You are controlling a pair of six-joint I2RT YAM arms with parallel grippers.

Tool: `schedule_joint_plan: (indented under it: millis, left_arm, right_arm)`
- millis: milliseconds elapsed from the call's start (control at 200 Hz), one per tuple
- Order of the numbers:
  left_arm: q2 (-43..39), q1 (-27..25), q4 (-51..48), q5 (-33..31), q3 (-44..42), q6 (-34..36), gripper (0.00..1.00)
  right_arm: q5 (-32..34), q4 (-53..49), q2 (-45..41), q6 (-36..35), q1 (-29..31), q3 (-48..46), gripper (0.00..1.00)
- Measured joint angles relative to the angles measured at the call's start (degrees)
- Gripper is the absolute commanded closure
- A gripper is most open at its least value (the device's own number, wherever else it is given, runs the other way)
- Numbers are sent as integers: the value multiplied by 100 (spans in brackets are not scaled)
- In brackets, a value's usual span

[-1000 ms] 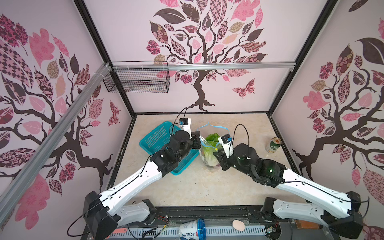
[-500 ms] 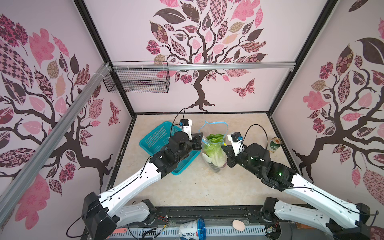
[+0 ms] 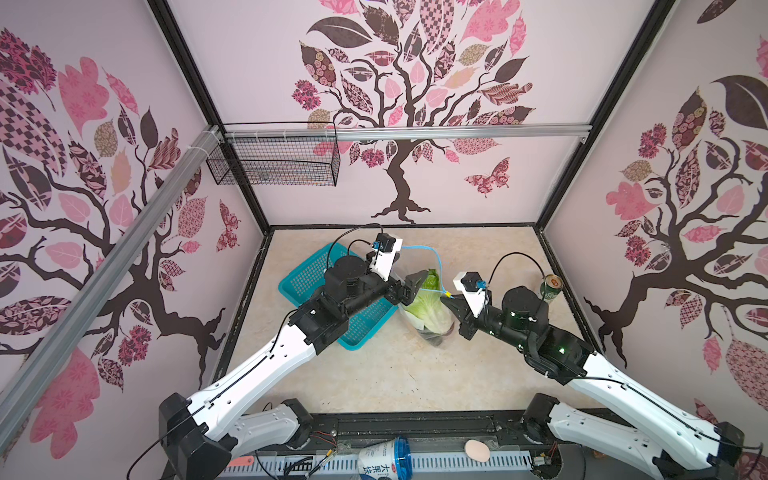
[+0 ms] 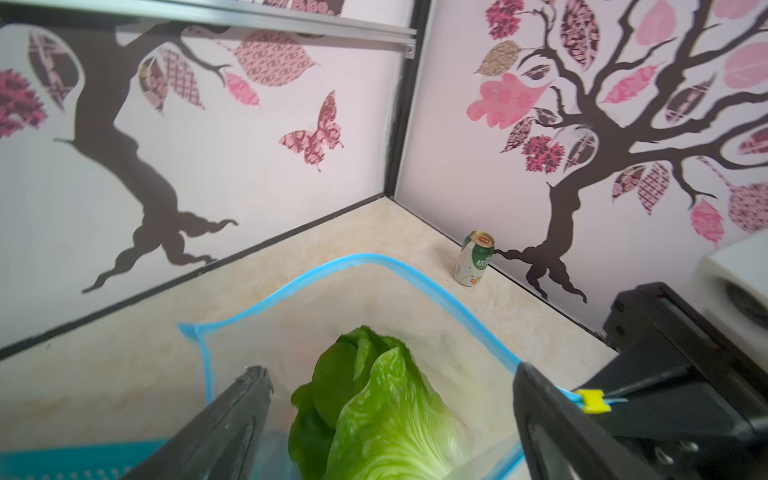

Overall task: Place the food in the zip-top bag and seal the zipper
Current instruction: 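Move the right gripper to the yellow zipper slider and grasp it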

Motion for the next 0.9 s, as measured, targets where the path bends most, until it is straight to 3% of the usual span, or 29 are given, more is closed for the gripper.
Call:
schedule_joint_plan:
  millis: [225,400,605,900]
  left_arm:
    - [374,291,-457,1757,619,1064,21]
    - [651,289,-894,2553,1027,1480,33]
    - [822,269,-1204,2876,1029,1587,38]
    - [1071,-92,-1646,2594,1093,1858,34]
  right_arm:
    - [-627,33,162,-125,-249,7,100]
    - [-1165,-11,350,-101,-638,76,100]
    - [-1453,-140,503,-103,-643,332,100]
    - [-1735,-245,562,-101,-647,350,100]
